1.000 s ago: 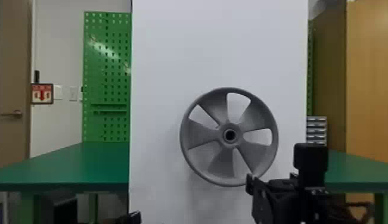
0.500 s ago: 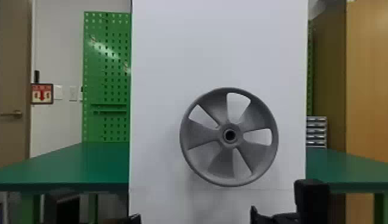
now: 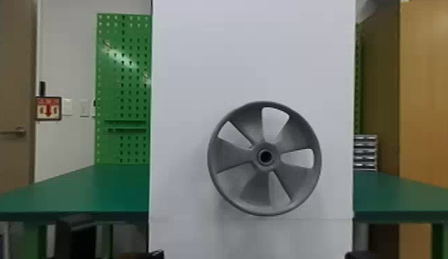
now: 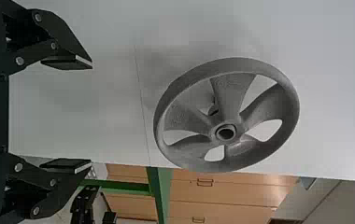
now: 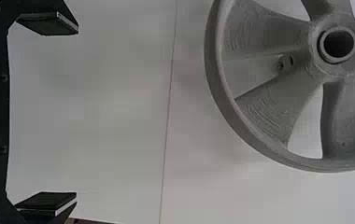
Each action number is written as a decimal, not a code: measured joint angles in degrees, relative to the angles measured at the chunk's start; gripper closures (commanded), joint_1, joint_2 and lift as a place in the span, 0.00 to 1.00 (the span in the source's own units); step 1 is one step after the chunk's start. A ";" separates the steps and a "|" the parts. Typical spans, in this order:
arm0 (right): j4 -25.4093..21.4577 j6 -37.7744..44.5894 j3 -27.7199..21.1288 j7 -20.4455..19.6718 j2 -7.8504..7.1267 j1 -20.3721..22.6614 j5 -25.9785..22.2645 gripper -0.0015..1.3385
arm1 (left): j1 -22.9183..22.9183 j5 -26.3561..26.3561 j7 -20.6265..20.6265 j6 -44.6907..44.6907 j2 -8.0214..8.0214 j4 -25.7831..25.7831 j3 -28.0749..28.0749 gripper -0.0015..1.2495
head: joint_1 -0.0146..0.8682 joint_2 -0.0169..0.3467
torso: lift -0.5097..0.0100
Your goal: Hold the wheel and insert it
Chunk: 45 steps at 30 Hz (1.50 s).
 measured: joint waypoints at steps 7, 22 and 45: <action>4.39 -8.98 1.01 0.45 -0.55 4.93 -0.25 0.04 | 0.07 0.20 0.00 -0.06 0.00 0.00 0.19 0.40 | 0.02 0.06 | 0.02; 16.77 -26.25 0.03 2.08 -0.68 9.28 -0.37 0.06 | 0.51 0.25 0.00 -0.19 0.00 -0.09 0.68 0.40 | 0.02 0.06 | 0.02; 23.18 -31.99 -2.26 2.80 -0.60 10.39 -1.07 0.06 | 0.82 0.25 -0.09 -1.14 0.08 -0.09 0.64 0.40 | 0.02 0.06 | 0.02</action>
